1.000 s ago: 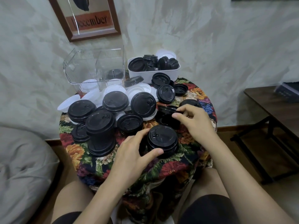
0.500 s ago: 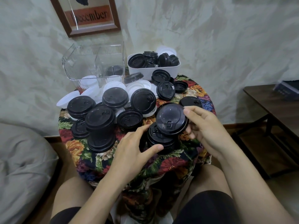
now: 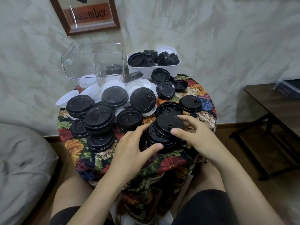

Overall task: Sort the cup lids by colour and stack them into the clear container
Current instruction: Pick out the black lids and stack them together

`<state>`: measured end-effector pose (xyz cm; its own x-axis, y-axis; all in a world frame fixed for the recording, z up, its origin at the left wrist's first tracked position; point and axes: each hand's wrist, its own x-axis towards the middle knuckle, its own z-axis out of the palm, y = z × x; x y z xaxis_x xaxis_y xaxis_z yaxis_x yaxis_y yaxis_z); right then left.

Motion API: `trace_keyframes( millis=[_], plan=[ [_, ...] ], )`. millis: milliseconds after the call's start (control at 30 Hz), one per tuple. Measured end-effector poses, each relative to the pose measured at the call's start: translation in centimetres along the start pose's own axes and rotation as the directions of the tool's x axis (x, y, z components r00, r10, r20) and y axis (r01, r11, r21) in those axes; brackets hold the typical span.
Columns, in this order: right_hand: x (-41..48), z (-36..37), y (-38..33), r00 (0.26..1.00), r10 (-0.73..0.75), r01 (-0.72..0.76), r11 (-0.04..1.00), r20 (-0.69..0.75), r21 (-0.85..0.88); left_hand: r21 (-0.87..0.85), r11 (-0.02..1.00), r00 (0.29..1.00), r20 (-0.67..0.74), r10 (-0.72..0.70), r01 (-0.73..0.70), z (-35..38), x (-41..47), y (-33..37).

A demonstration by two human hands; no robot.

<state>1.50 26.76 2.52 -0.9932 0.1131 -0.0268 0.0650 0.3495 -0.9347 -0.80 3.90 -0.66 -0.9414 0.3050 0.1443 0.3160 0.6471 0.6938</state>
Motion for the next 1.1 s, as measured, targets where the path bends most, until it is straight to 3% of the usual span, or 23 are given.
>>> trace_keyframes(
  millis=[367, 567, 900, 1100],
  plan=[
    [-0.1, -0.3, -0.6, 0.982, -0.063, 0.091, 0.984, 0.176, -0.155, 0.018, 1.000, 0.999, -0.021, 0.025, -0.025, 0.1, 0.2, -0.1],
    [-0.2, 1.5, -0.5, 0.988, -0.122, 0.147, 0.938, 0.099, -0.314, 0.019, 0.999, 0.999, -0.014, 0.029, -0.029, 0.1, 0.2, -0.3],
    [-0.1, 0.4, 0.2, 0.952, -0.151, 0.226, 0.934, 0.266, -0.276, -0.035, 0.999, 0.999, 0.026, 0.028, -0.027, 0.1, 0.4, -0.7],
    [-0.3, 0.8, 0.6, 0.956, -0.177, 0.228, 0.950, 0.234, -0.213, -0.071, 0.996, 0.998, -0.022, 0.054, -0.056, 0.0, 0.4, -0.6]
  ],
)
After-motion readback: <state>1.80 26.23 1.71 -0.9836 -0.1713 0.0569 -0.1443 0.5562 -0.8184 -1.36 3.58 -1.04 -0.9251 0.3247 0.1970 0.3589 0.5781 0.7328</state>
